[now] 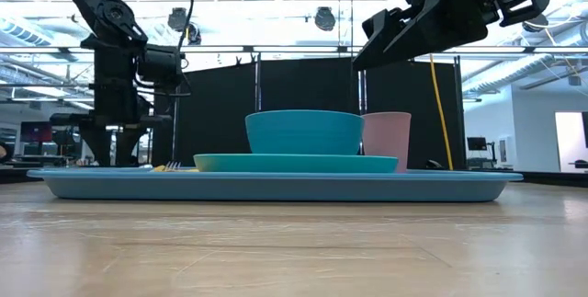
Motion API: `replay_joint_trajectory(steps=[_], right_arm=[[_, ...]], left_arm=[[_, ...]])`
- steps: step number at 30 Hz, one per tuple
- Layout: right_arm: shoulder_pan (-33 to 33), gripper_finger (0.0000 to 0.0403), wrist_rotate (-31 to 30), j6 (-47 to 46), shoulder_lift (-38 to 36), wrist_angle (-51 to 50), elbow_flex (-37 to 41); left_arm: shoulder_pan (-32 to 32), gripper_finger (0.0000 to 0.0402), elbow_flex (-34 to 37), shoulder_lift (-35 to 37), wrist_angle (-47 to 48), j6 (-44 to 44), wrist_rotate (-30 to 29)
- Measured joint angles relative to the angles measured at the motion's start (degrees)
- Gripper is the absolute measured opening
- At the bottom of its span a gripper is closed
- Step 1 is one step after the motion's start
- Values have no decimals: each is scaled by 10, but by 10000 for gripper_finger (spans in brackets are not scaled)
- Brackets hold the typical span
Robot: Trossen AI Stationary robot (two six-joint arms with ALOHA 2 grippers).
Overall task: Set up tray
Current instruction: Put the orange spoon on the yellow napkin
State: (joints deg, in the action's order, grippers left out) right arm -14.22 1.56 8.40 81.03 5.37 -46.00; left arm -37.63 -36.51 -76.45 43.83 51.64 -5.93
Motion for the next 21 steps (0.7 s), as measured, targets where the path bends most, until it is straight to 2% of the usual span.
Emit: replay_joint_trajectory(steps=[12,21], right_arm=[[0,216,0,0,0,0,0],[0,216,0,0,0,0,0]], left_arm=[[-17,127,-3,-64,-10,-19,12],[-17,123,-2,-67,-18,-25,13]])
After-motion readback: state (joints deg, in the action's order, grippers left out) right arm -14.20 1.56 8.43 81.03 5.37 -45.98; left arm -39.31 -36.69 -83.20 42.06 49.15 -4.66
